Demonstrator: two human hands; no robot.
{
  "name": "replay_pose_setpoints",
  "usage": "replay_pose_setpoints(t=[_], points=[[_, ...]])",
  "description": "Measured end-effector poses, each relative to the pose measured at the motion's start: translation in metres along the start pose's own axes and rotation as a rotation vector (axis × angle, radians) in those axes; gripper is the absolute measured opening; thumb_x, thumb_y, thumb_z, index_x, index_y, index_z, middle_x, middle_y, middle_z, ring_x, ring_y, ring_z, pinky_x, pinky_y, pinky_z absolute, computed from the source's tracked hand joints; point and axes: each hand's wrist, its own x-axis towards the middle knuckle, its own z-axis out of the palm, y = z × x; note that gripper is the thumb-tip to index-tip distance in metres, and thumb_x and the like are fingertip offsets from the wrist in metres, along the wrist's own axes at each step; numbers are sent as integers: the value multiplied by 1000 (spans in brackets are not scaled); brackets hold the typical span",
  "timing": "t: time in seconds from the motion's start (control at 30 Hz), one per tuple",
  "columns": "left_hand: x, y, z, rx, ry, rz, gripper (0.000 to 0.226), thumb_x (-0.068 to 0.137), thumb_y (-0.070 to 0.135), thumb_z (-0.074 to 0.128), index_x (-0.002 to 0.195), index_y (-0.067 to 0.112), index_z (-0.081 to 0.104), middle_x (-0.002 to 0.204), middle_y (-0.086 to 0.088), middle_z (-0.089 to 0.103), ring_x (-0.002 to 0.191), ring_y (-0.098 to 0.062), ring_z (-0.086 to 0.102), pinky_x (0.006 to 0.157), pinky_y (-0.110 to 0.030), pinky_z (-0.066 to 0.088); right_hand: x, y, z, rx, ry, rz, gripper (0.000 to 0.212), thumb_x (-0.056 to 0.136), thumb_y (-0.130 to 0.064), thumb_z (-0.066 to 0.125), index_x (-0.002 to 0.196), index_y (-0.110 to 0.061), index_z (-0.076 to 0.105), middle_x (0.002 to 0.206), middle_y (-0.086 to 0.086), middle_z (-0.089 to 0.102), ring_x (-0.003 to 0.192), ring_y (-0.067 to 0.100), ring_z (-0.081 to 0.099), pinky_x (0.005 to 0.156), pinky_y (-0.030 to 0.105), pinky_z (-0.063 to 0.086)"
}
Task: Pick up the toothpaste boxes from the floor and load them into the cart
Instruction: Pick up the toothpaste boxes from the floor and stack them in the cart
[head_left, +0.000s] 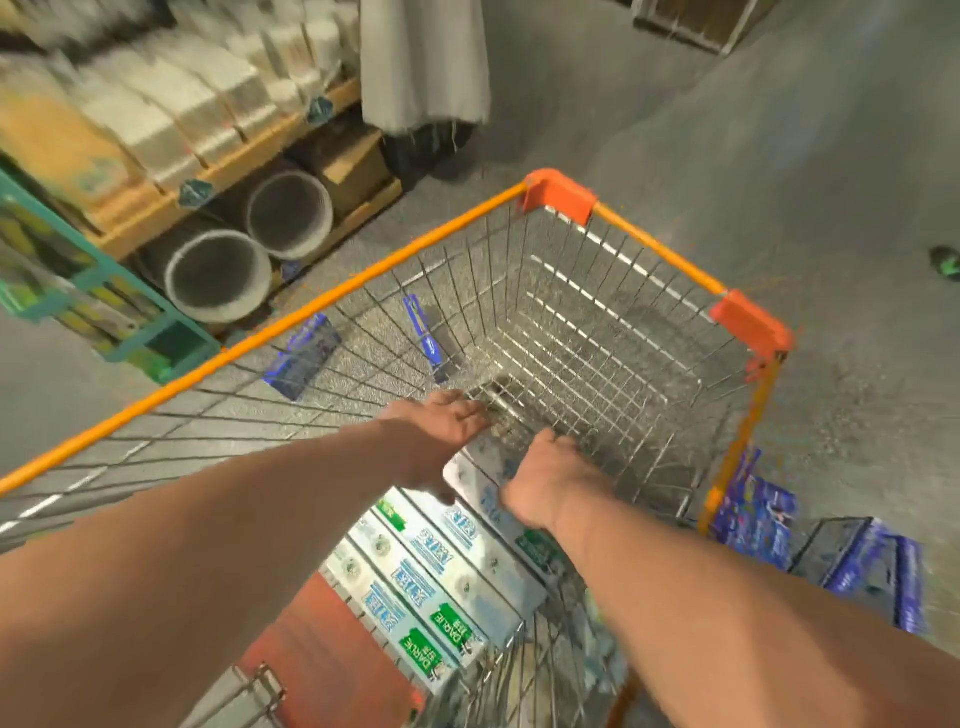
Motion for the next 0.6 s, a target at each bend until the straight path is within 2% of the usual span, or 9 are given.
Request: replay_pose_setpoints(t=[0.07, 0.13, 0.2, 0.3, 0.43, 0.6], points=[[-22, 1, -24, -26, 39, -19, 114, 79, 67, 71, 162, 25, 4, 170, 3, 2, 155, -23, 9, 116, -47, 31, -22, 2, -19, -2, 19, -35, 82, 82, -41, 69, 150, -18, 28, 141, 11, 46, 118, 35, 55, 90, 45, 51], [-47, 6, -47, -41, 91, -39, 112, 76, 65, 74, 160, 26, 12, 168, 1, 14, 151, -24, 22, 112, -48, 40, -47, 5, -39, -8, 51, -80, 80, 78, -43, 71, 144, -18, 33, 138, 10, 48, 114, 34, 58, 88, 44, 51], [-73, 16, -70, -47, 117, -72, 109, 75, 65, 75, 159, 27, 17, 166, 2, 19, 147, -25, 32, 108, -47, 44, -73, 8, -62, -8, 79, -123, 80, 75, -43, 72, 141, -19, 35, 138, 10, 48, 116, 34, 57, 93, 49, 52], [-112, 35, -99, -70, 143, -127, 107, 76, 67, 74, 159, 28, 19, 164, 5, 23, 140, -24, 43, 104, -45, 48, -115, 14, -95, -50, 106, -208, 88, 79, -46, 74, 149, -17, 29, 148, 10, 40, 130, 34, 49, 104, 47, 46], [-162, 53, -131, -84, 158, -211, 101, 73, 76, 69, 154, 30, 30, 144, 5, 54, 120, -21, 61, 94, -38, 55, -178, 29, -132, -61, 196, -322, 84, 83, -48, 70, 149, -16, 29, 149, 10, 39, 133, 34, 46, 105, 47, 45], [-230, 95, -177, -16, 286, -163, 96, 81, 69, 66, 157, 27, 25, 152, 3, 47, 127, -23, 56, 97, -35, 51, -263, 71, -154, -69, 331, -389, 78, 83, -49, 71, 144, -17, 35, 142, 10, 46, 131, 32, 49, 101, 43, 45]])
